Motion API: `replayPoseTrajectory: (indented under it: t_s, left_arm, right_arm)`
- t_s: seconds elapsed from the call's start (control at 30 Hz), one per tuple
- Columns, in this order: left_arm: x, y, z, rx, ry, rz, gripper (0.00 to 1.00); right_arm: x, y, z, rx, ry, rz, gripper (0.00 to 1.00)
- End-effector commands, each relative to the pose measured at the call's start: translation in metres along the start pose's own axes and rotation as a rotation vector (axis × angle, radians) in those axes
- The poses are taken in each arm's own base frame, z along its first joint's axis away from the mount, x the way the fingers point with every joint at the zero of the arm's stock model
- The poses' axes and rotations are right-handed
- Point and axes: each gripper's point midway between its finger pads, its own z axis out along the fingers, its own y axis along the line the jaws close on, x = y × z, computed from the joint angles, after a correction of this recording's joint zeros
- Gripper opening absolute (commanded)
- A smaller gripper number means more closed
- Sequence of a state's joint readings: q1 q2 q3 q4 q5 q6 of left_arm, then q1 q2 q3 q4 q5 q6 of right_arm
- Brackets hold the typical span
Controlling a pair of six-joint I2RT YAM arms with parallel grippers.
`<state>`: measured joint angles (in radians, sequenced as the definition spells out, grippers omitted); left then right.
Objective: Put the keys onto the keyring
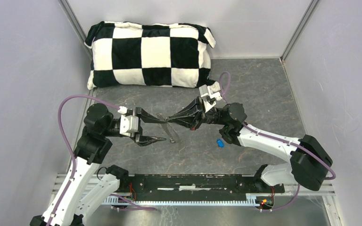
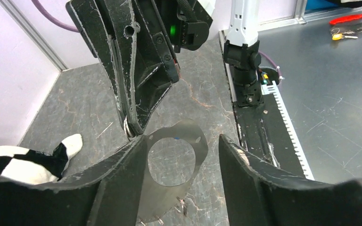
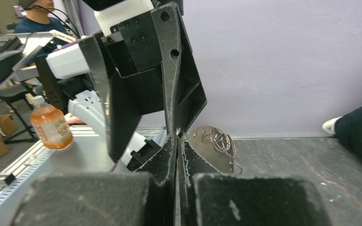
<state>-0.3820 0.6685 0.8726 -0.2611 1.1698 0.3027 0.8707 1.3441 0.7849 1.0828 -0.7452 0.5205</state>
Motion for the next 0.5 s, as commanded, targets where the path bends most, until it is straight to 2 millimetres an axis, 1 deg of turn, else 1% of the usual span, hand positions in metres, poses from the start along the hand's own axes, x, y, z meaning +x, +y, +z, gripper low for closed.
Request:
replayPoseTrajectory:
  t_s: [0.0, 0.07, 0.13, 0.27, 0.47]
  left_arm:
    - [-0.022, 0.013, -0.003, -0.080, -0.015, 0.016, 0.67]
    - [-0.022, 0.021, -0.005, -0.135, -0.006, -0.015, 0.72]
    - [-0.022, 0.026, -0.005, -0.167, -0.005, -0.047, 0.75]
    - [-0.017, 0.026, -0.004, -0.164, -0.006, -0.091, 0.75]
    - [-0.013, 0.027, 0.000, -0.152, -0.027, -0.130, 0.72]
  right_arm:
    - [-0.017, 0.004, -0.001, 0.001, -0.016, -0.069, 0.00]
    - [-0.021, 0.006, -0.007, 0.003, -0.037, -0.071, 0.00]
    - [-0.026, 0.009, -0.012, -0.002, -0.062, -0.070, 0.00]
    - [-0.038, 0.022, -0.021, -0.048, -0.125, -0.061, 0.00]
    - [-0.043, 0.031, -0.021, -0.101, -0.179, -0.013, 0.00]
